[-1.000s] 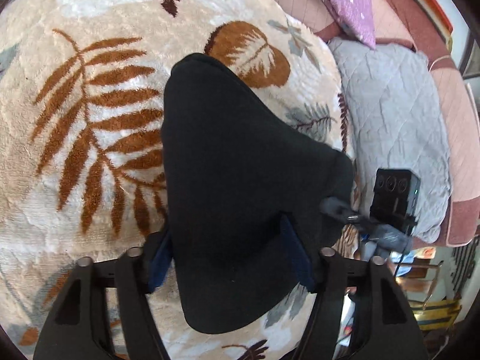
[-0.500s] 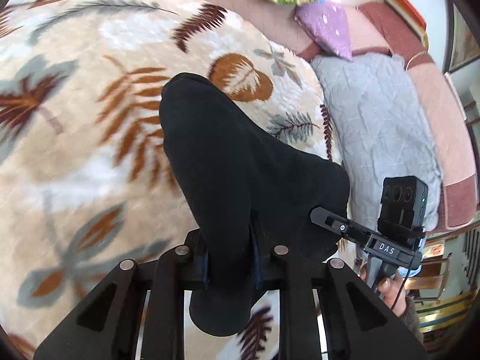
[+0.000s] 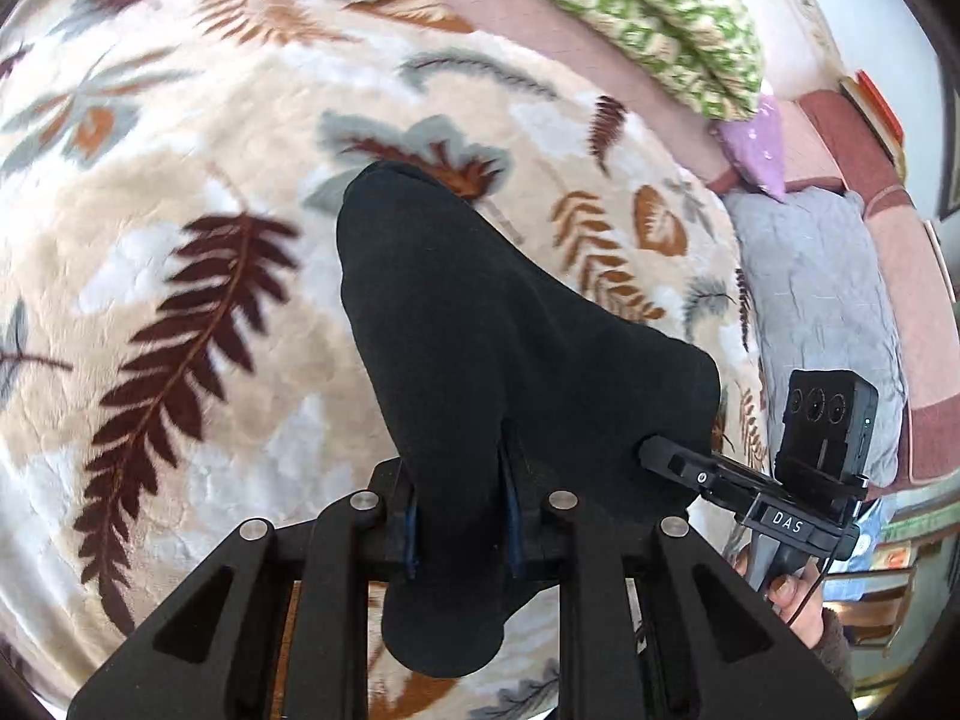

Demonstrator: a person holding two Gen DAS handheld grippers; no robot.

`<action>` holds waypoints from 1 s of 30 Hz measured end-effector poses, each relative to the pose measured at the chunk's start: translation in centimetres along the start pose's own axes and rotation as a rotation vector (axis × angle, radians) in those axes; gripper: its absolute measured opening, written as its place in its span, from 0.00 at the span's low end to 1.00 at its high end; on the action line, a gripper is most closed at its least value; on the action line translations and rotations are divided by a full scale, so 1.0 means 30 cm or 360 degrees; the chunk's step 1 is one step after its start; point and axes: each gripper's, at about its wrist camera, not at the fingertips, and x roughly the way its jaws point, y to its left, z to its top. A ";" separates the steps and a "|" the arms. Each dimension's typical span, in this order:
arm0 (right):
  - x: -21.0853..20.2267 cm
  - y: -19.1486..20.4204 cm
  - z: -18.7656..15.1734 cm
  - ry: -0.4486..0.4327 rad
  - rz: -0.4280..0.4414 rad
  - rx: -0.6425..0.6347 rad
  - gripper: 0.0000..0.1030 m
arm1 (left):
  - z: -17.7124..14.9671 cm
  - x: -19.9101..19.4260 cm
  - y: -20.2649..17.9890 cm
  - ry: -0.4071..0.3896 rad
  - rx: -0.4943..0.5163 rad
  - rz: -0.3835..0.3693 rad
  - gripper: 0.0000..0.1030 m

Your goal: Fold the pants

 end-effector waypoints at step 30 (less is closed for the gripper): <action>-0.296 0.191 -0.405 -0.0461 -0.0970 -0.0069 1.00 | -0.395 -0.037 -0.191 -0.0444 -0.0074 0.0521 0.53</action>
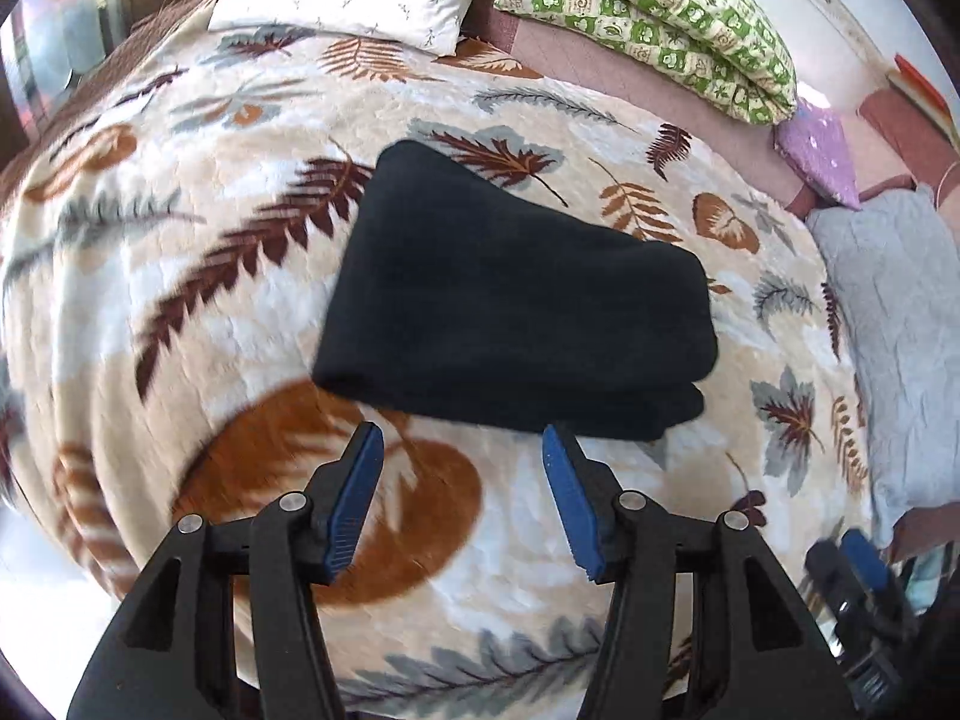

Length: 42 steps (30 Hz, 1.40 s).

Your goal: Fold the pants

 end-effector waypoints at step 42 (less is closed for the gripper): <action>-0.037 -0.048 -0.151 -0.0141 -0.0012 -0.0015 1.00 | -0.135 -0.080 -0.157 -0.0210 0.0358 0.0326 0.66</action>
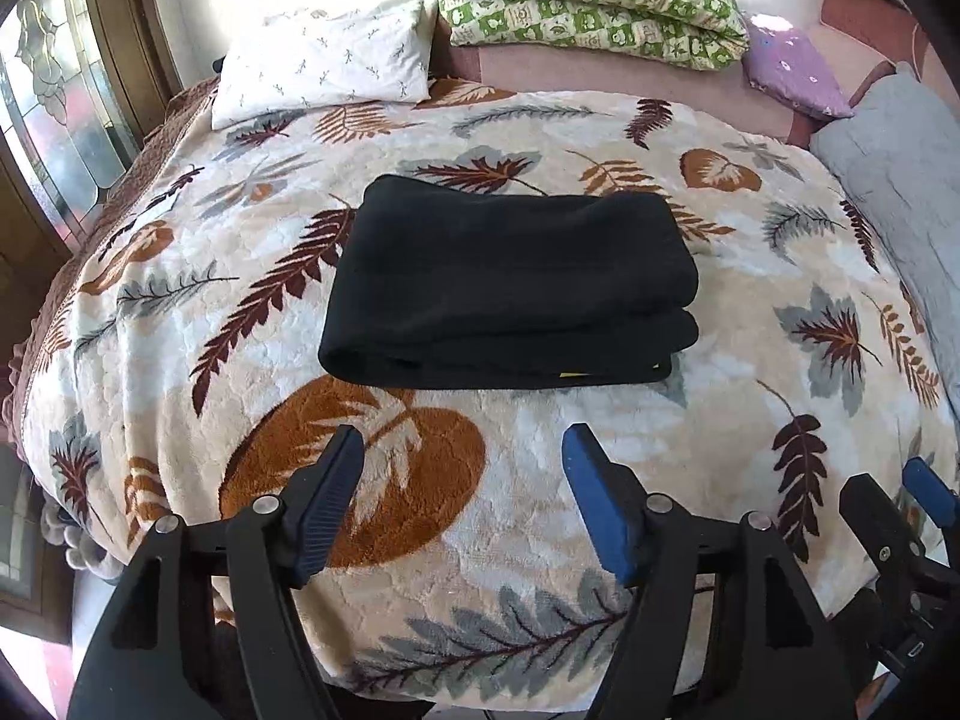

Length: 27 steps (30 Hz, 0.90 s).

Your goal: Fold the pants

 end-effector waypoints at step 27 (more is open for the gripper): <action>0.026 0.007 -0.003 0.0045 -0.0012 -0.0021 1.00 | 0.015 -0.012 0.035 0.0007 -0.0090 -0.0053 0.66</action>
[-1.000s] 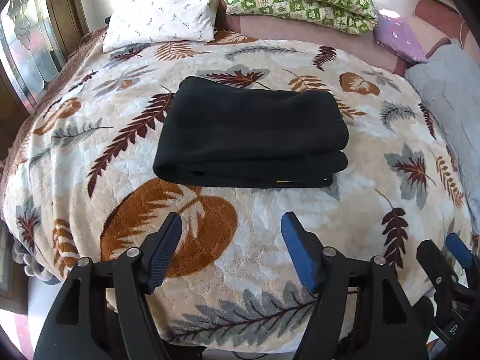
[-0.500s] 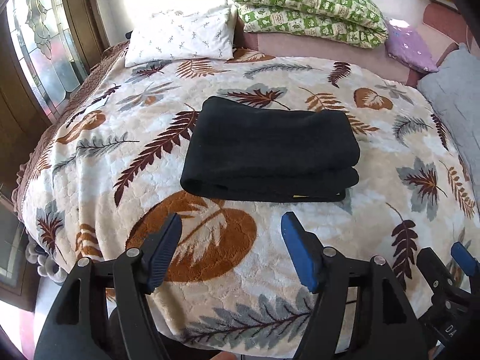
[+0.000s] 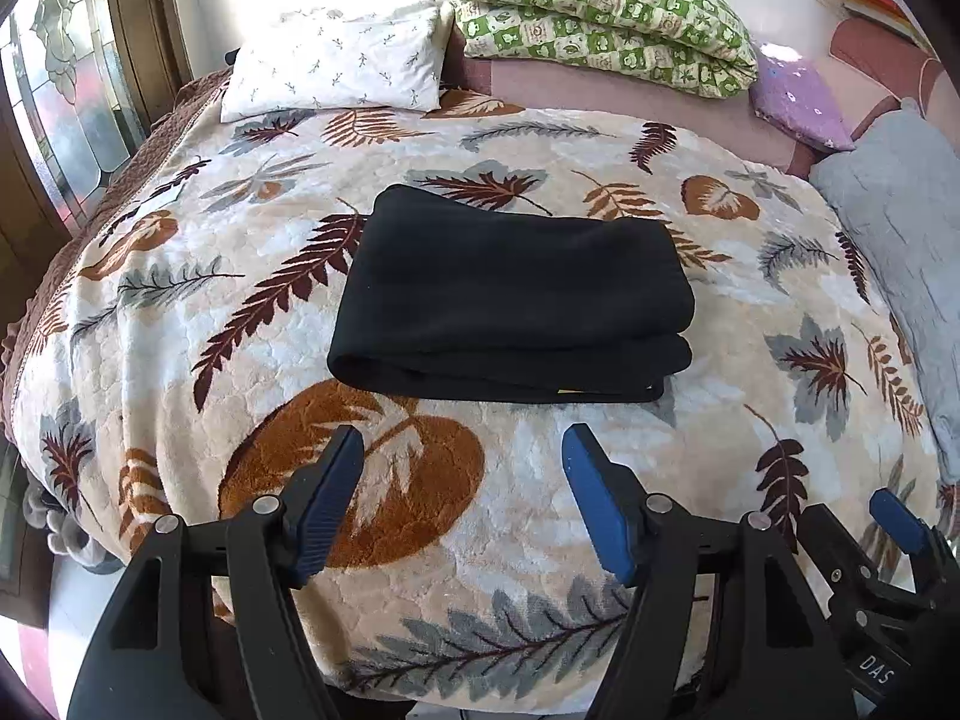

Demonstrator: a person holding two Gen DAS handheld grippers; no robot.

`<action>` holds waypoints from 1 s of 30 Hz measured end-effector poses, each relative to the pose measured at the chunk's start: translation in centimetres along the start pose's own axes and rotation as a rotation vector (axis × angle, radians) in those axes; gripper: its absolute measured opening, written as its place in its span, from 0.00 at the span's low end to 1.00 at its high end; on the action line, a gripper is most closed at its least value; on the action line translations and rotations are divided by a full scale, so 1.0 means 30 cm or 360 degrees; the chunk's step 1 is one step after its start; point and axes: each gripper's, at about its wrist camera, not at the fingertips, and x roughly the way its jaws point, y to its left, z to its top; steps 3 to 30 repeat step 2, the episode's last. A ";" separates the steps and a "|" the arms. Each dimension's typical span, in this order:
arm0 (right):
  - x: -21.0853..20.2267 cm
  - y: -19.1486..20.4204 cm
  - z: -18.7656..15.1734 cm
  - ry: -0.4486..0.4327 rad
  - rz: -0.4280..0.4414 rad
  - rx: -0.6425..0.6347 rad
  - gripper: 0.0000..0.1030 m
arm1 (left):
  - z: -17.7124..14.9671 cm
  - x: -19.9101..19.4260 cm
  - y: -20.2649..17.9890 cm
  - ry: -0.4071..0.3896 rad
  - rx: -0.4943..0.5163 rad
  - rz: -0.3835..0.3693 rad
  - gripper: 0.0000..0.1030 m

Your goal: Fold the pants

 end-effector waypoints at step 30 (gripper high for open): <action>0.005 0.000 0.001 0.0012 0.0001 0.0003 1.00 | 0.002 0.015 0.004 0.0041 -0.0003 -0.0012 0.66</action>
